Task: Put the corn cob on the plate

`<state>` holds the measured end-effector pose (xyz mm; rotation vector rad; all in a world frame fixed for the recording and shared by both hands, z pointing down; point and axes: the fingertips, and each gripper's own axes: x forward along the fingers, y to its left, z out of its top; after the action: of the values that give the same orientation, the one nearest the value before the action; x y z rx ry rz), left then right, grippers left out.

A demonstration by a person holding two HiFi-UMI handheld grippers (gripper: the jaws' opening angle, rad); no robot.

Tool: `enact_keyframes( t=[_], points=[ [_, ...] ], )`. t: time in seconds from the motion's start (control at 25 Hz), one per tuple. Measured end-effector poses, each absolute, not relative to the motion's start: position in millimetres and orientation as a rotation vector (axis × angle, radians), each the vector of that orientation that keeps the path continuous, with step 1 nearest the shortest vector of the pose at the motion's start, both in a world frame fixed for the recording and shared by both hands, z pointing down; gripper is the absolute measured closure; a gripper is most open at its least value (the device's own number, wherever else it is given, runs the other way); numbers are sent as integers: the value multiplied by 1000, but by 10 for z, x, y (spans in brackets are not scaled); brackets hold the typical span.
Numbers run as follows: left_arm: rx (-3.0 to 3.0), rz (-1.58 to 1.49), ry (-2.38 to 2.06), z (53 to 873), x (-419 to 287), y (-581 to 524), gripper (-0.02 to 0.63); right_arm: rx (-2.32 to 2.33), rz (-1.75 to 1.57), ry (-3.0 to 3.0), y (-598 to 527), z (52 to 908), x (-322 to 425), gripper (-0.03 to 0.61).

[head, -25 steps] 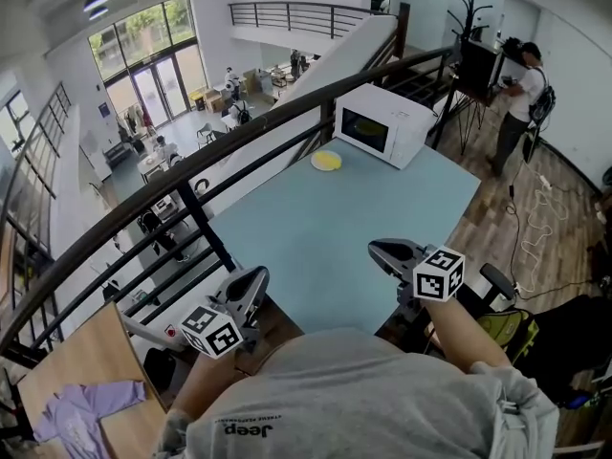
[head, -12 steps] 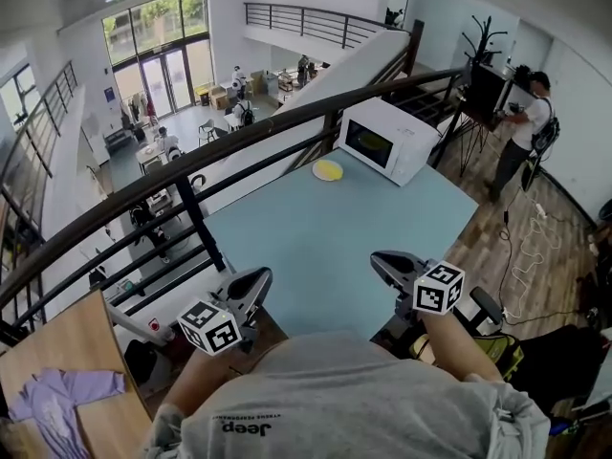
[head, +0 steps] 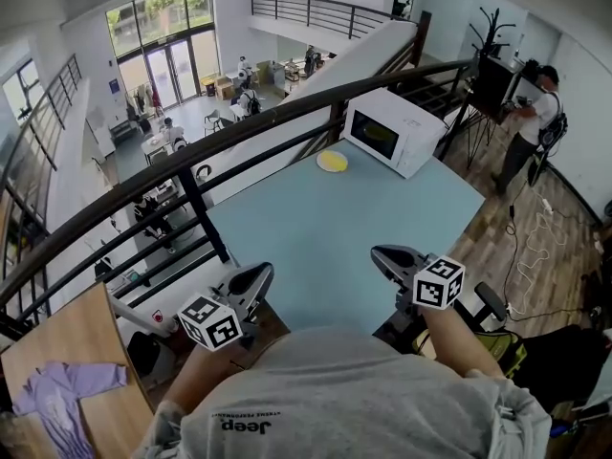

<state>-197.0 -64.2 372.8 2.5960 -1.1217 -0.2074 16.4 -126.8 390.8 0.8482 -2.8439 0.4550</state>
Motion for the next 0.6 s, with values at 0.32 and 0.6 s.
enact_keyframes(
  t=[0.32,0.6],
  points=[
    [2590,-196,-1134,3715,-1988,-606,594,825,447,-2840,-1234,3934,110,563],
    [2583,-196,-1136,3741,-2003,-576,594,827,453,-2841,-1197,3952,123,563]
  ],
)
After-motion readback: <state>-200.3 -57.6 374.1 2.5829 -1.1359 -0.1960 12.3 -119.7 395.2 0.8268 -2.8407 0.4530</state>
